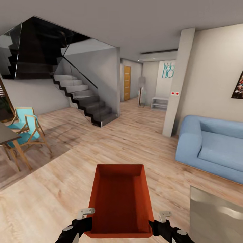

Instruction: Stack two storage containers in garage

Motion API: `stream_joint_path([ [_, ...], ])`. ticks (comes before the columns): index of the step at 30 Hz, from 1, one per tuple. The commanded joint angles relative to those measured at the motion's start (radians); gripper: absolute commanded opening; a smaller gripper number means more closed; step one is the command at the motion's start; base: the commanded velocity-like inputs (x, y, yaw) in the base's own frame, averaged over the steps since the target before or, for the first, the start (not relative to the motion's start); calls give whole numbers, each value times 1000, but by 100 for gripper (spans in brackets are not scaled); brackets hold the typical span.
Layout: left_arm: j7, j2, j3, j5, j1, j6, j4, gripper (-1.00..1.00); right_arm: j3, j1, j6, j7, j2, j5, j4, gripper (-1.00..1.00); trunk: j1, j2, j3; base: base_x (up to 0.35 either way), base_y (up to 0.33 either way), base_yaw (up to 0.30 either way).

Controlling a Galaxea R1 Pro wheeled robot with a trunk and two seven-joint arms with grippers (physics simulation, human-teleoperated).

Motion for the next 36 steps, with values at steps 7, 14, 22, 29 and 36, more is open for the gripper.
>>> stream_joint_path([
  [7, 5, -14, 8, -3, -1, 6, -5, -100, -6, 0, -1, 14, 8, 22, 3, -100, 1, -1, -1, 321, 108, 0],
  [14, 5, -14, 8, -3, -1, 6, -5, -100, -6, 0, -1, 20, 8, 23, 3, -100, 1, -1, 5, 321, 107, 0],
  [22, 5, -14, 8, -3, -1, 6, -5, -100, -6, 0, -1, 20, 8, 23, 3, -100, 1, -1, 5, 321, 41, 0],
  [29, 5, -14, 8, -5, -1, 7, -5, -100, -6, 0, -1, 21, 8, 23, 3, -100, 1, -1, 5, 322, 1, 0],
  [36, 5, -14, 8, -5, -1, 7, -5, -100, -6, 0, -1, 21, 8, 23, 3, -100, 1, -1, 5, 326, 0, 0],
])
